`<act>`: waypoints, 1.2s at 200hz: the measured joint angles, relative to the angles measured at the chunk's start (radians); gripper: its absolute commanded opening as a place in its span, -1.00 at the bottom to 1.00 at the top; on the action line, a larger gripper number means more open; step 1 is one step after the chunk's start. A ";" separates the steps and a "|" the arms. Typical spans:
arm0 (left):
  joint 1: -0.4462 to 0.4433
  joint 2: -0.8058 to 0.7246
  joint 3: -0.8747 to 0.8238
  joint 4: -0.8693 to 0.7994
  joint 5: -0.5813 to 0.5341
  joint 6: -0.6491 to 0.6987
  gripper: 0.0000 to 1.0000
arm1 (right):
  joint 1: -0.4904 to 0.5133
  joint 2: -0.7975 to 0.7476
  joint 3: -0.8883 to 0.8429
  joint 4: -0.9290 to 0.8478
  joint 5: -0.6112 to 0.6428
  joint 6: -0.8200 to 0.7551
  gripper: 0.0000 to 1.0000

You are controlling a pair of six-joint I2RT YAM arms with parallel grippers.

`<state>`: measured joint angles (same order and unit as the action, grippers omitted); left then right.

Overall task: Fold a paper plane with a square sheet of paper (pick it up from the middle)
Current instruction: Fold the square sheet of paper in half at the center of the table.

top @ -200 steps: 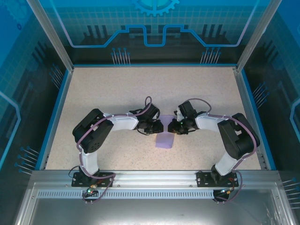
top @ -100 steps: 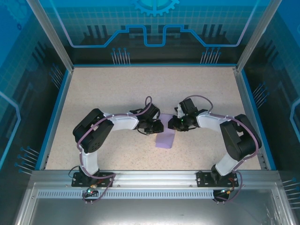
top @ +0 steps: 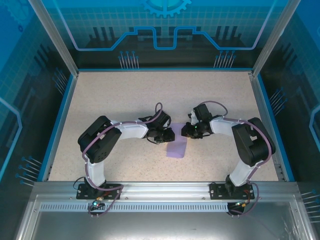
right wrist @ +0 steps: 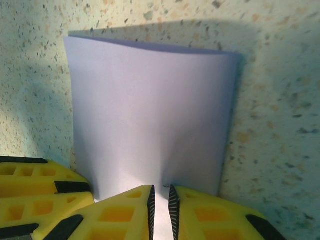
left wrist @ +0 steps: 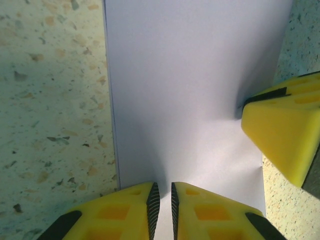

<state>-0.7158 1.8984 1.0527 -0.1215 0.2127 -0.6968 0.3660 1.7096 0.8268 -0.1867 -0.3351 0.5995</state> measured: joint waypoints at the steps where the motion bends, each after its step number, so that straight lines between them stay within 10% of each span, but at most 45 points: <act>1: 0.000 0.000 0.000 0.000 0.000 0.000 -0.60 | -0.001 0.000 0.000 0.000 0.000 -0.001 -0.61; 240: -0.003 0.001 0.004 -0.004 -0.014 0.023 -0.61 | -0.108 0.068 0.075 0.043 0.033 -0.043 -0.63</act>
<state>-0.7185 1.8992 1.0569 -0.1253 0.1982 -0.6735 0.2577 1.7771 0.9016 -0.1436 -0.3023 0.5560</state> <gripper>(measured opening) 0.193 0.185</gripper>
